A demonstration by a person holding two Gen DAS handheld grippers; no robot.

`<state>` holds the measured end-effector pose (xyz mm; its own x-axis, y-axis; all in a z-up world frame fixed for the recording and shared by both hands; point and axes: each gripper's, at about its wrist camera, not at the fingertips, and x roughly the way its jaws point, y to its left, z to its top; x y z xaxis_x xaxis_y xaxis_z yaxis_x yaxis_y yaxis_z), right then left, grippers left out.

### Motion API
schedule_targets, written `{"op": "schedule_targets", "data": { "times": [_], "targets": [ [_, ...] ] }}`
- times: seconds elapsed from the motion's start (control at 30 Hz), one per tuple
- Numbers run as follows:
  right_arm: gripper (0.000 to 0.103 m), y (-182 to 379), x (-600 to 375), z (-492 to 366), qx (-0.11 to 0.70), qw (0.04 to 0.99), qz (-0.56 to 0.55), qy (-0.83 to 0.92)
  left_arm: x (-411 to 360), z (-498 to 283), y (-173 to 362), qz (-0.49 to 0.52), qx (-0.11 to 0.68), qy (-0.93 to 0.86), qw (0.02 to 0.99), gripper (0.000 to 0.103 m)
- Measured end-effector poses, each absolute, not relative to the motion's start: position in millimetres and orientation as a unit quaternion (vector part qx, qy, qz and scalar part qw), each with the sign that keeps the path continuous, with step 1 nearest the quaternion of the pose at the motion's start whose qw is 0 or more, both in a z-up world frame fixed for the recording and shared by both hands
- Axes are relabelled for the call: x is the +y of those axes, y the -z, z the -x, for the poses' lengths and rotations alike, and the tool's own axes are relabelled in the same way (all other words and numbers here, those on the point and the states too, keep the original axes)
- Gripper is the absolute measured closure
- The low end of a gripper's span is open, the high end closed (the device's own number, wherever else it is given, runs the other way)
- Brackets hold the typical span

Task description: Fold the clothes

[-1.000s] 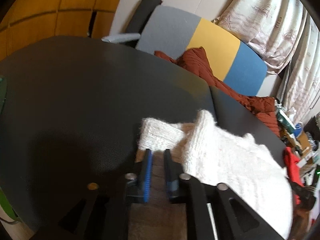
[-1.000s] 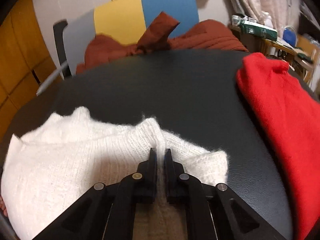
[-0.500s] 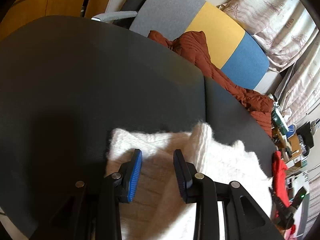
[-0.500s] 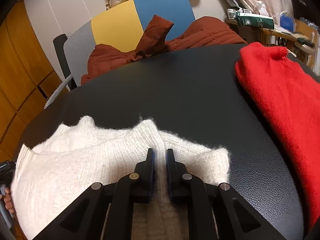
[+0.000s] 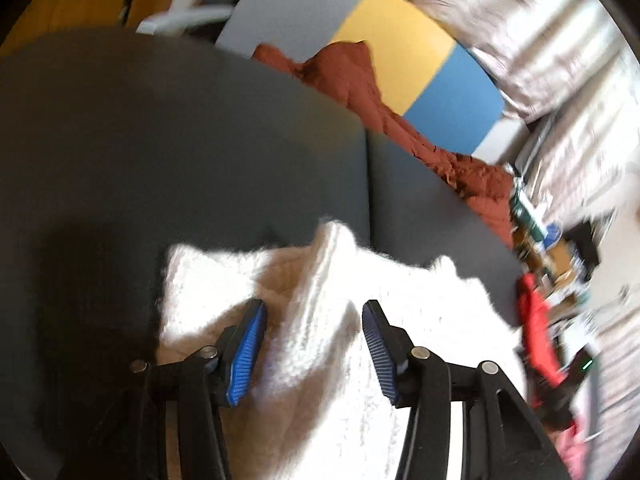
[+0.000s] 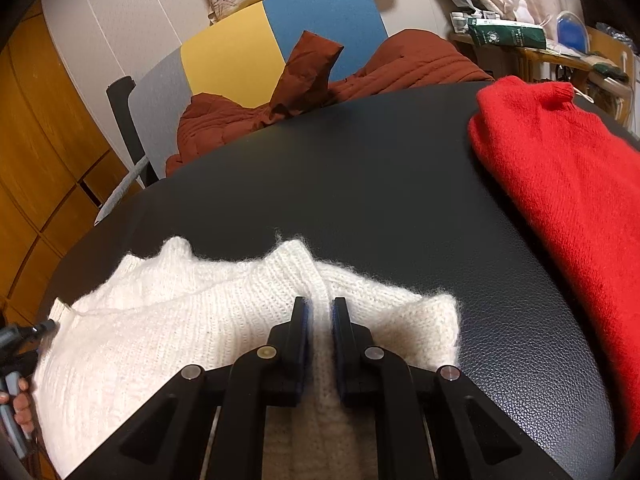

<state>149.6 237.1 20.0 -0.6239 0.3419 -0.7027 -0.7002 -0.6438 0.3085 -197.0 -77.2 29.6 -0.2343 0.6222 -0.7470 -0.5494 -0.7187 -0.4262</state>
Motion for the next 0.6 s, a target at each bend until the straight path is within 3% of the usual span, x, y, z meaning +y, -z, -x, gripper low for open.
{"op": "schedule_targets", "data": {
  "times": [0.03, 0.1, 0.23, 0.4, 0.6],
  "targets": [
    [0.092, -20, 237, -150, 0.291, 0.306, 0.307, -0.853, -73, 194, -33, 0.487, -0.018, -0.790, 0.370, 0.096],
    [0.092, -20, 237, -149, 0.291, 0.306, 0.307, -0.853, -66, 188, -44, 0.475, 0.007, -0.798, 0.370, 0.097],
    [0.092, -20, 237, -149, 0.291, 0.307, 0.307, -0.853, -81, 186, -85, 0.402, -0.019, -0.847, 0.348, 0.097],
    [0.092, -19, 237, -150, 0.296, 0.306, 0.304, -0.852, -69, 189, -34, 0.424, 0.081, -0.849, 0.306, 0.096],
    [0.092, -18, 237, -151, 0.298, 0.305, 0.302, -0.852, -81, 175, -46, 0.410, 0.074, -0.853, 0.314, 0.088]
  ]
}}
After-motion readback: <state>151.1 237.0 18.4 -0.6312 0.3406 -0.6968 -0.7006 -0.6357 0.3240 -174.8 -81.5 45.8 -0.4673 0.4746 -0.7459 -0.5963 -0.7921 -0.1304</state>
